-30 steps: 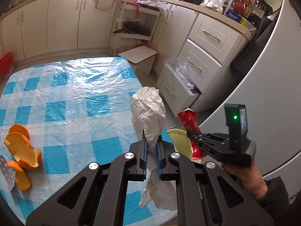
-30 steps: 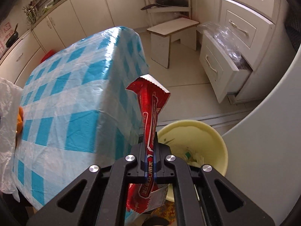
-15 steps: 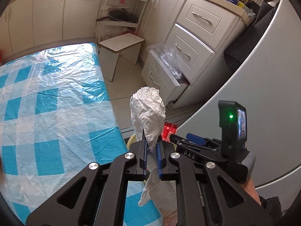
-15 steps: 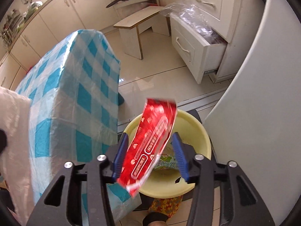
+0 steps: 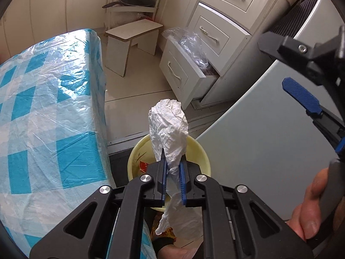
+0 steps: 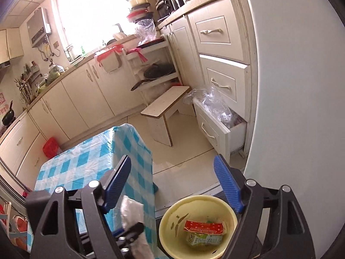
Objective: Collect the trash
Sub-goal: 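Open the right tool over the bucket while the left tool releases the white bag, then bring both tools back to the table toward the orange peels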
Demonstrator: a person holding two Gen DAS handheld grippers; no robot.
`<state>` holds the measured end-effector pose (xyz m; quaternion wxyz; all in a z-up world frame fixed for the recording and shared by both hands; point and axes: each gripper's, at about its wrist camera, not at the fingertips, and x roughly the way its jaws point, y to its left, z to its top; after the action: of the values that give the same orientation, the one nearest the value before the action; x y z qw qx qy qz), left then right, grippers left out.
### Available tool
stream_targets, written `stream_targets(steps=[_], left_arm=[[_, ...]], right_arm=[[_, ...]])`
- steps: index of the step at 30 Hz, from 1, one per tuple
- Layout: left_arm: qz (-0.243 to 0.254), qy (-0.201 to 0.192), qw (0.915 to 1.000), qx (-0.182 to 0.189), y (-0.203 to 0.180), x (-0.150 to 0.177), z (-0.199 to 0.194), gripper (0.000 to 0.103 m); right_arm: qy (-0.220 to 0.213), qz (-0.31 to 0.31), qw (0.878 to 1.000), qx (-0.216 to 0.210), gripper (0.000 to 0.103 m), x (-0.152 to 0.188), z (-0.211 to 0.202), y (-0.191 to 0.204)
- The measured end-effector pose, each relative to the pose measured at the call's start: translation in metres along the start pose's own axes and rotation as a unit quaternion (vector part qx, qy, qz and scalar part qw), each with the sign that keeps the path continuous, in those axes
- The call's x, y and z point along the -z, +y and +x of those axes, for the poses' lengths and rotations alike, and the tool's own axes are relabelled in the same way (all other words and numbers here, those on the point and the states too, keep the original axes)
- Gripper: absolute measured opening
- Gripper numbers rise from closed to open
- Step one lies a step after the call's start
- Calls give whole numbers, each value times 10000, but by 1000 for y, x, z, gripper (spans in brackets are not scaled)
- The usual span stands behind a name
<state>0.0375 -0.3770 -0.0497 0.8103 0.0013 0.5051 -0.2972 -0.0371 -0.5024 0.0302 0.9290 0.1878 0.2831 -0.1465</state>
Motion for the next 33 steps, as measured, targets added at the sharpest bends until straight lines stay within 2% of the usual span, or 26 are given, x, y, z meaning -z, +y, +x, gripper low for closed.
stream_targets(steps=[2,3,4,5,6,13,17,21,27,33], left_arm=[[-1,30,10000,-28,-4,0,5,19],[-3,39,10000,-37,-5,0,7,28],[-10,43,10000,-45,-6,-1,9,32],[-15,36,10000,-53,-7,-1,9,41],[-26,12,10000,-64,-8,0,9,46],[-57,-54,9997,-212,3,0,-1,50],[104,-312,9977,-591,17,6,-30,61],[251,-660,9927,-977,38,10,-68,72],[262,-1065,9823,-1520,82,13,-121,76],[-8,-1270,9757,-1784,125,15,-153,79]], right_arm=[[28,37,10000,-65,76,-2,3,0],[44,70,9999,-101,76,-3,4,-1],[48,88,9999,-118,76,-4,5,-1],[40,100,9999,-131,76,-6,3,0],[30,113,9998,-155,76,-9,2,0],[-66,185,9997,-143,80,-11,0,3],[-138,48,9999,-13,83,-11,-2,12],[-217,-278,9993,89,88,-9,-2,31],[-194,-755,9969,58,90,-3,0,66],[-199,-1263,9918,-22,91,8,1,105]])
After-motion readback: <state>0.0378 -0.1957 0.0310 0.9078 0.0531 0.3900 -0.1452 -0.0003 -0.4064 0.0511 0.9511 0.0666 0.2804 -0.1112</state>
